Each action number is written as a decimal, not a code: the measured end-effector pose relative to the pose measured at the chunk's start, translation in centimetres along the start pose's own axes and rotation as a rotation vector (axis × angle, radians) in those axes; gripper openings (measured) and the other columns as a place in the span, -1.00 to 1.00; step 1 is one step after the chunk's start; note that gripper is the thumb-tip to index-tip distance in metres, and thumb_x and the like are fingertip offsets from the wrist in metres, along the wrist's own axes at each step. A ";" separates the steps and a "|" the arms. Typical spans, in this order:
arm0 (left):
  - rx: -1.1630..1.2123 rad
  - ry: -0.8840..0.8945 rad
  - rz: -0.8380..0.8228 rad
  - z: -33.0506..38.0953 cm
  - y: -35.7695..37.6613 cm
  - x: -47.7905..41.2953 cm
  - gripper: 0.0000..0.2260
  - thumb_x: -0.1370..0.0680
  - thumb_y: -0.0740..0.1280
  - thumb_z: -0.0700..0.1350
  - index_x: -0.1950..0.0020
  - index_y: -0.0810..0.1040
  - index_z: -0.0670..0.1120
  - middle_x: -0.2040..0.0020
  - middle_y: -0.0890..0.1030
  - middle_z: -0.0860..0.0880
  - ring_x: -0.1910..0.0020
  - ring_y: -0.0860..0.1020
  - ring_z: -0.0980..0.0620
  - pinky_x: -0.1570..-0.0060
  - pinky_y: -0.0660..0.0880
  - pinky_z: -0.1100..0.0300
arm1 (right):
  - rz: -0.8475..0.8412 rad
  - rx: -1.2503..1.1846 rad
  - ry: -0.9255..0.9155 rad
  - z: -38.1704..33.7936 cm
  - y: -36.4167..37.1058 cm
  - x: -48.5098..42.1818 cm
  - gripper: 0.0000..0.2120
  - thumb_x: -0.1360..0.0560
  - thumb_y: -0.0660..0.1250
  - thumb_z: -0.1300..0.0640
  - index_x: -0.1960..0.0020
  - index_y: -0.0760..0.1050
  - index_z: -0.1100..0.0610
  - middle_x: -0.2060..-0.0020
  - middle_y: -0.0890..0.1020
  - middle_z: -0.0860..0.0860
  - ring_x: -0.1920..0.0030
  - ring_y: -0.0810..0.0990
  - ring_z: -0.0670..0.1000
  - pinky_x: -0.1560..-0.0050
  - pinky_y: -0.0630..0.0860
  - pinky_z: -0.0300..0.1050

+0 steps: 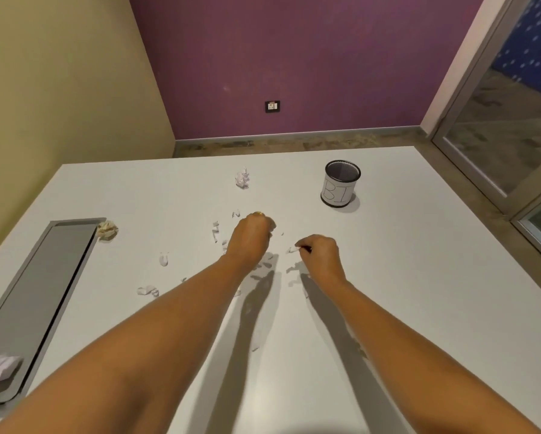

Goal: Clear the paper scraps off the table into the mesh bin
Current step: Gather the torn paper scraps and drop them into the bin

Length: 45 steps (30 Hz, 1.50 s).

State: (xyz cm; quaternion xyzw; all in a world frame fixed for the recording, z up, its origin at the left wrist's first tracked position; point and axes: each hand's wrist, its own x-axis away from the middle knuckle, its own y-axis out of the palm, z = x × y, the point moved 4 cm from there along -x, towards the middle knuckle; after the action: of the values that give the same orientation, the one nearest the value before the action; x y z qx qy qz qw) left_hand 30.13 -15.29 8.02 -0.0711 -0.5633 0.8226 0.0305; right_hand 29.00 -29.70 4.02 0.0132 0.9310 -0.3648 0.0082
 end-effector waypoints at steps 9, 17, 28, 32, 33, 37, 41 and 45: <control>0.164 0.014 0.057 5.7 -0.1 -12.2 -0.78 -0.52 0.29 -0.30 -0.15 0.58 -0.23 -0.12 0.62 -0.24 -0.08 0.58 -0.17 -0.17 0.47 0.10 | 0.256 -0.093 0.031 1.2 -6.8 -11.8 -0.80 -0.47 0.28 0.36 -0.02 0.63 0.28 -0.01 0.68 0.19 -0.05 0.63 0.13 -0.17 0.47 -0.20; 0.391 -0.049 0.076 8.5 1.5 -18.2 -0.85 -0.47 0.35 -0.31 -0.01 0.62 -0.29 0.04 0.66 -0.28 0.04 0.62 -0.20 -0.04 0.55 0.06 | 0.366 -0.233 0.217 4.4 -9.6 -18.7 -0.81 -0.46 0.35 0.31 -0.05 0.62 0.26 -0.04 0.67 0.19 -0.05 0.62 0.13 -0.09 0.50 -0.17; 0.484 -0.091 -0.019 9.4 4.0 -20.9 -0.72 -0.48 0.29 -0.37 -0.17 0.56 -0.25 -0.13 0.60 -0.27 -0.07 0.58 -0.22 -0.14 0.53 -0.02 | 0.301 -0.317 0.259 6.4 -8.9 -21.5 -0.76 -0.51 0.28 0.34 -0.16 0.56 0.28 -0.13 0.62 0.20 -0.12 0.59 0.13 -0.09 0.48 -0.23; 0.447 -0.079 -0.003 9.2 3.9 -20.6 -0.69 -0.49 0.24 -0.40 -0.20 0.55 -0.23 -0.17 0.59 -0.24 -0.12 0.56 -0.18 -0.17 0.52 -0.03 | 0.294 -0.348 0.253 6.2 -8.6 -21.0 -0.74 -0.52 0.25 0.37 -0.20 0.53 0.29 -0.15 0.60 0.19 -0.11 0.60 0.14 -0.21 0.53 -0.08; 0.441 -0.079 0.003 8.9 3.9 -20.3 -0.70 -0.49 0.24 -0.39 -0.19 0.56 -0.23 -0.17 0.59 -0.24 -0.12 0.56 -0.18 -0.17 0.52 -0.02 | 0.304 -0.358 0.252 6.2 -8.6 -20.7 -0.75 -0.52 0.26 0.37 -0.18 0.54 0.29 -0.14 0.61 0.20 -0.10 0.61 0.14 -0.21 0.54 -0.08; 0.390 -0.103 0.029 6.7 4.0 -18.1 -0.72 -0.50 0.26 -0.34 -0.19 0.56 -0.18 -0.15 0.61 -0.19 -0.15 0.56 -0.12 -0.21 0.45 0.10 | 0.362 -0.338 0.240 6.2 -8.5 -18.4 -0.79 -0.51 0.25 0.38 -0.09 0.59 0.28 -0.07 0.64 0.21 -0.08 0.62 0.15 -0.20 0.52 -0.13; 0.340 -0.141 0.008 4.5 4.6 -14.8 -0.74 -0.50 0.28 -0.27 -0.17 0.57 -0.15 -0.14 0.63 -0.15 -0.14 0.57 -0.10 -0.23 0.45 0.09 | 0.338 -0.272 0.196 6.0 -7.3 -14.7 -0.78 -0.50 0.23 0.37 -0.07 0.60 0.29 -0.04 0.65 0.21 -0.07 0.61 0.15 -0.12 0.45 -0.21; 0.234 -0.166 -0.026 3.0 5.2 -11.0 -0.75 -0.52 0.26 -0.20 -0.17 0.58 -0.07 -0.14 0.63 -0.08 -0.14 0.56 -0.10 -0.17 0.47 0.06 | 0.241 -0.241 0.194 6.6 -5.1 -10.3 -0.78 -0.49 0.23 0.40 -0.05 0.60 0.31 -0.01 0.67 0.22 -0.04 0.62 0.16 -0.14 0.47 -0.16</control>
State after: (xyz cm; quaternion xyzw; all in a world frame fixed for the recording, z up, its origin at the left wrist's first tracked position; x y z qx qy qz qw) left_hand 40.74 -21.38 5.12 0.0086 -0.4651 0.8852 0.0023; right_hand 39.19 -38.08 2.88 0.1588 0.9559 -0.2443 -0.0364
